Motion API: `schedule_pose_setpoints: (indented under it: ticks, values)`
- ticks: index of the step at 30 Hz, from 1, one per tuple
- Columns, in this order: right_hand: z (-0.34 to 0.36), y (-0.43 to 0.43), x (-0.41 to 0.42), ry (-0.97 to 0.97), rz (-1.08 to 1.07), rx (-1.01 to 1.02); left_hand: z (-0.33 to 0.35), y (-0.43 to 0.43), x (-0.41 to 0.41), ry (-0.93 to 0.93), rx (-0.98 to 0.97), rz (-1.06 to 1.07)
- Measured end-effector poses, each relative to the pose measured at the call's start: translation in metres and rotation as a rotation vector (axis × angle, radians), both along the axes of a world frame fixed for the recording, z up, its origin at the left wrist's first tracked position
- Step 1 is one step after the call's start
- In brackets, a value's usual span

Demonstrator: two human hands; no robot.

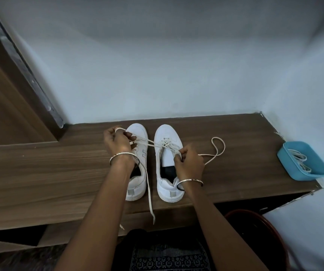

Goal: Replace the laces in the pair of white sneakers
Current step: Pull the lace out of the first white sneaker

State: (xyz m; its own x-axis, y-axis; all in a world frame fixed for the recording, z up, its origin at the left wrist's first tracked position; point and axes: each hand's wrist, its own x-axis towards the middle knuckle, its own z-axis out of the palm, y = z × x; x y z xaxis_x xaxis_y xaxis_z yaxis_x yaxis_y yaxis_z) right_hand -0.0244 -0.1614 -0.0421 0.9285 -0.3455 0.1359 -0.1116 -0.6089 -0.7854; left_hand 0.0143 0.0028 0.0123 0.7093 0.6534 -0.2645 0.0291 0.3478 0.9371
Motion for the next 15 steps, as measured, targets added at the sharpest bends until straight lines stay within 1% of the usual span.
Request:
schedule_pose_setpoints:
  ticks: [4, 9, 15]
  values:
    - [-0.001, 0.002, 0.000, 0.002, -0.006, -0.006, 0.007, 0.009, -0.001, 0.010, 0.038, 0.042]
    - [-0.002, 0.003, 0.000, -0.007, -0.004, -0.026, 0.012, 0.009, -0.007, 0.060, 0.015, 0.059]
    - [-0.002, 0.004, -0.002, -0.007, 0.002, -0.029, 0.012, 0.009, -0.013, 0.080, -0.153, 0.023]
